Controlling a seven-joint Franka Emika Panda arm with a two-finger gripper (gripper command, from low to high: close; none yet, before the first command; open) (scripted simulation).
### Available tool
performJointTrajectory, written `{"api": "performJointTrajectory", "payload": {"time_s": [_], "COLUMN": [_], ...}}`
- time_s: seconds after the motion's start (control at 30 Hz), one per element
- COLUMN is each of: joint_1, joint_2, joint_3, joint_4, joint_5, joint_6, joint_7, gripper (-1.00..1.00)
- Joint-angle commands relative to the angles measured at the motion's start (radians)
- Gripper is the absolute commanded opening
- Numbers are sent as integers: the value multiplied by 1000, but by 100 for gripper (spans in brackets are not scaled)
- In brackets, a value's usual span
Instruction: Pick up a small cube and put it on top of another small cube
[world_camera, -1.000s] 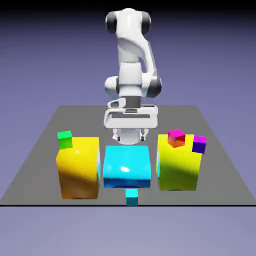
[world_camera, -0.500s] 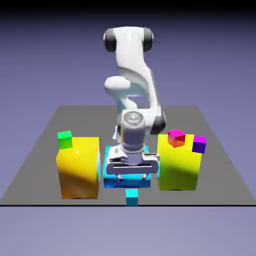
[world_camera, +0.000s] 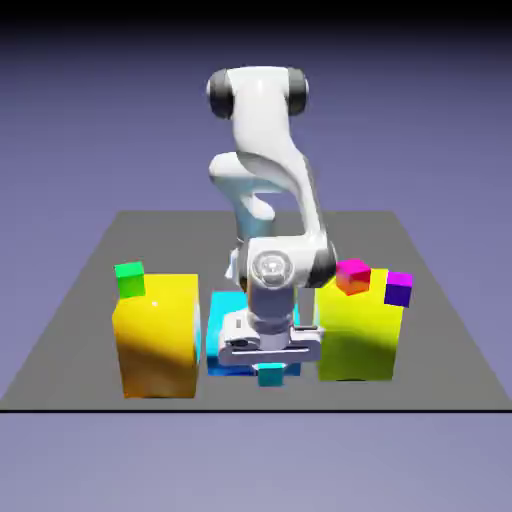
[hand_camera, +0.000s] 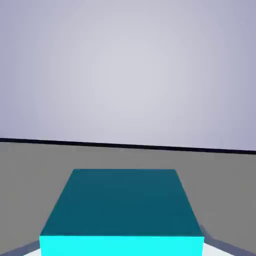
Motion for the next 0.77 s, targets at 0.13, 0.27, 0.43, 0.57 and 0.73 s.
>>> {"api": "performJointTrajectory", "payload": {"time_s": [0.13, 0.27, 0.43, 0.57, 0.73], "joint_1": [9, 17, 25, 30, 30], "joint_2": [-181, -326, -471, -454, -452], "joint_3": [106, 191, 276, 283, 284], "joint_4": [-19, -35, -50, -159, -170], "joint_5": [38, 71, 104, 105, 105], "joint_6": [-157, -283, -409, -284, -272], "joint_7": [66, 117, 168, 168, 168], "gripper": [-100, -100, -100, -100, 100]}}
